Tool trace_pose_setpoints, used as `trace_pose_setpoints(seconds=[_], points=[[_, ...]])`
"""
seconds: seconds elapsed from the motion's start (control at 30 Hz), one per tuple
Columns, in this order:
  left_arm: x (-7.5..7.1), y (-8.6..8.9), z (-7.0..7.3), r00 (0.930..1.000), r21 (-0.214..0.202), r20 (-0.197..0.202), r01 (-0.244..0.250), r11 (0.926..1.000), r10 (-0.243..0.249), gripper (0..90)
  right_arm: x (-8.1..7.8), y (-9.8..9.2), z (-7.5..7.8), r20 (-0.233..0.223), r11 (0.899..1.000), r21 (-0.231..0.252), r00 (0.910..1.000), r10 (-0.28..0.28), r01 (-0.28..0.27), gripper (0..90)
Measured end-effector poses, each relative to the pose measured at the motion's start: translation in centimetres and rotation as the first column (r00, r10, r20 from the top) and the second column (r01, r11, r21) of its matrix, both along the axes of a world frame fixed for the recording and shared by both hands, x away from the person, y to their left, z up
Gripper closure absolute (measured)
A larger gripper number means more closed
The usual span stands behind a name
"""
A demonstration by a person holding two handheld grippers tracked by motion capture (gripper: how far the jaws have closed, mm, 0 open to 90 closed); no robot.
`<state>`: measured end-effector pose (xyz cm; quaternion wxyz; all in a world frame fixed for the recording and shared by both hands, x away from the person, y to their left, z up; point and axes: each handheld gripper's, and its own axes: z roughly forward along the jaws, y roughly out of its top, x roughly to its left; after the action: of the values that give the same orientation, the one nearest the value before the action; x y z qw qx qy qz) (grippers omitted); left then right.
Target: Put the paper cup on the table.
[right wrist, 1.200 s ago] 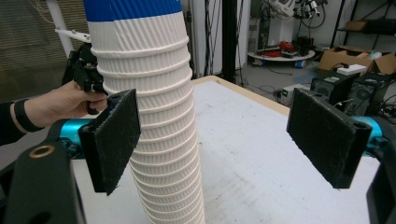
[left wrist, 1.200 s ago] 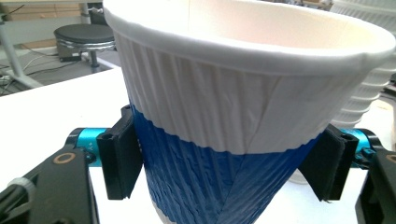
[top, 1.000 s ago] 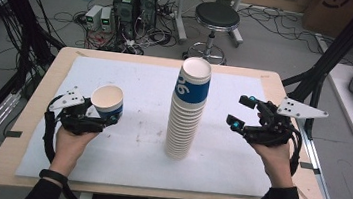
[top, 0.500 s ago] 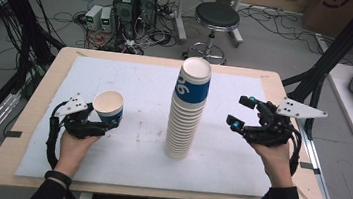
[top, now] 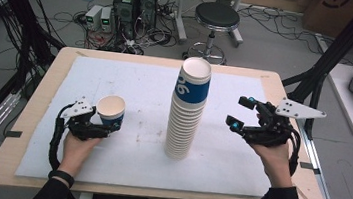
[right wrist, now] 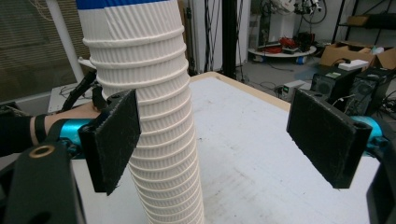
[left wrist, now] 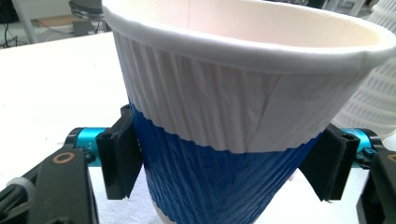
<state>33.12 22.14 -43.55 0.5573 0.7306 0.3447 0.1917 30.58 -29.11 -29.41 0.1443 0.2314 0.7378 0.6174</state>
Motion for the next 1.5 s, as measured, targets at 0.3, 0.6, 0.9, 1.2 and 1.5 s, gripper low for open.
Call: trace_pose_setpoints(seconds=[0.3, 0.6, 0.9, 1.2, 1.5], points=[[0.48, 0.24, -0.46, 0.9976, 0.012, -0.061, -0.032, 0.9994, 0.032, 24.7, 0.06, 0.06, -0.02, 0.005, 1.0, -0.005, 1.0, 0.001, -0.001, 17.8], [0.74, 0.02, -0.64, 0.9956, 0.04, -0.086, -0.035, 0.9986, 0.038, 24.7, 0.07, 0.14, -0.03, 0.003, 1.0, -0.007, 1.0, 0.002, -0.002, 17.9], [0.95, -0.31, -0.79, 0.9936, 0.089, -0.105, -0.032, 0.9955, 0.041, 24.6, 0.07, 0.31, -0.08, 0.004, 1.0, -0.007, 1.0, 0.003, -0.003, 17.9], [0.72, -0.29, -0.75, 0.9887, 0.13, -0.137, -0.043, 0.9906, 0.061, 23.3, 0.18, 0.47, -0.11, 0.003, 1.0, -0.01, 1.0, 0.007, -0.007, 17.9], [0.46, -0.43, -0.62, 0.9844, 0.15, -0.163, -0.043, 0.9877, 0.067, 21.1, 0.23, 0.69, -0.09, -0.001, 1.0, -0.011, 0.9998, 0.018, -0.018, 17.9]])
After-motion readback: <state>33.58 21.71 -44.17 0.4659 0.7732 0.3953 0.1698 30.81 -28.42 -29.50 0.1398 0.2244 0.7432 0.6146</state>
